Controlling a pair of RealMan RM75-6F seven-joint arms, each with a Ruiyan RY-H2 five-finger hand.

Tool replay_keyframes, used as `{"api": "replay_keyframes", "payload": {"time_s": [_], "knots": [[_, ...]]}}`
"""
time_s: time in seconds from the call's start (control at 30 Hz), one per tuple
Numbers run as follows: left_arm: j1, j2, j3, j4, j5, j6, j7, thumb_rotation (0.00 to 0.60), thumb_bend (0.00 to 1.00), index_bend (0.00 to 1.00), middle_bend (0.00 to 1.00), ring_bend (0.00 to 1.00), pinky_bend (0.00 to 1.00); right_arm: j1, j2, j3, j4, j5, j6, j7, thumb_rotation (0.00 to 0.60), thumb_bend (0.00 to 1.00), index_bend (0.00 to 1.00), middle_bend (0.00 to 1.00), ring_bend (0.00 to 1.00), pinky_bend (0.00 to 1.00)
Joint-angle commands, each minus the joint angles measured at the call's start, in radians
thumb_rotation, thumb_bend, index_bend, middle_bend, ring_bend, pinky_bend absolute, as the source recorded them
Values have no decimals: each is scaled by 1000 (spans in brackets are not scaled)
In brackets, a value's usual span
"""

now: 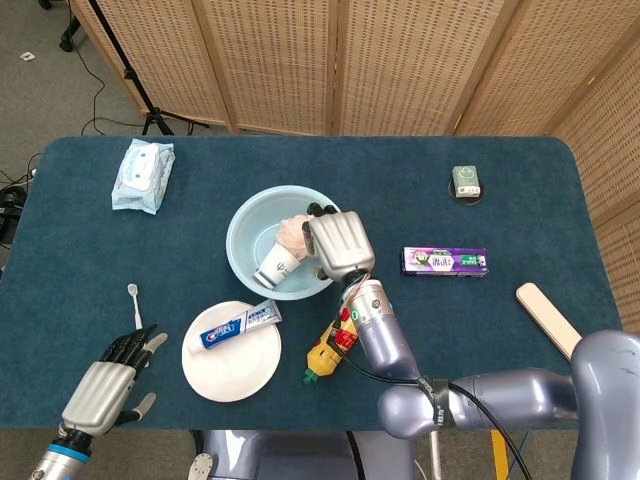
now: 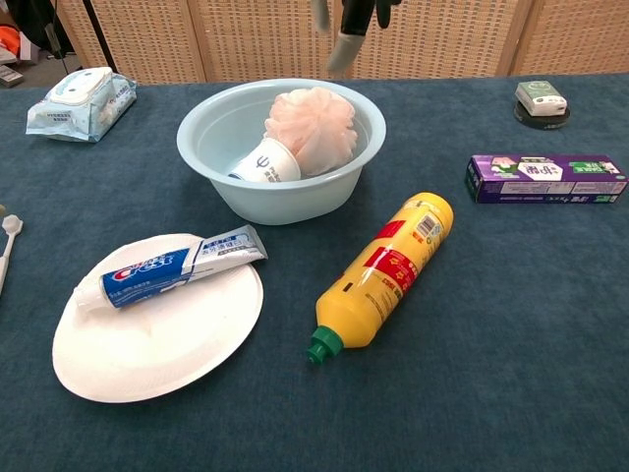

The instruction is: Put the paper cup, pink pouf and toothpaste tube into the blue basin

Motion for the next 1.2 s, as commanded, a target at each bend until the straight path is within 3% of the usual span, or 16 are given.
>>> {"api": "replay_keyframes", "payload": {"time_s": [0.03, 0.23, 0.3, 0.43, 0.63, 0.8, 0.97, 1.2], "knots": [[1, 2, 1, -1, 3, 3, 0, 600, 326, 5, 0, 0, 106, -52, 67, -12, -74, -36, 19, 30, 600, 155, 471, 120, 162, 497], [4, 2, 4, -5, 12, 10, 9, 600, 327, 5, 0, 0, 106, -167, 206, -68, -206, -116, 2, 100, 600, 134, 218, 2, 11, 456], [6, 0, 4, -4, 12, 13, 17, 600, 327, 5, 0, 0, 106, -226, 274, -107, -261, -181, -11, 138, 600, 131, 177, 0, 0, 441], [9, -4, 1, -4, 11, 21, 33, 600, 327, 5, 0, 0, 106, -338, 366, -173, -331, -340, -26, 239, 600, 131, 165, 0, 0, 373], [17, -10, -5, -5, 9, 38, 57, 600, 327, 5, 0, 0, 106, -531, 445, -308, -367, -662, -31, 437, 600, 131, 165, 0, 0, 358], [23, -18, -2, -5, 21, 47, 82, 600, 327, 5, 0, 0, 106, -697, 449, -436, -321, -950, -9, 665, 600, 131, 165, 0, 0, 288], [27, -28, 1, -2, 28, 49, 103, 600, 327, 5, 0, 0, 106, -828, 415, -540, -192, -1164, 51, 847, 600, 131, 165, 0, 0, 251], [24, -39, -11, -15, -4, 40, 120, 600, 327, 5, 0, 0, 106, -951, 352, -588, -34, -1345, 185, 850, 600, 131, 165, 0, 0, 221]]}}
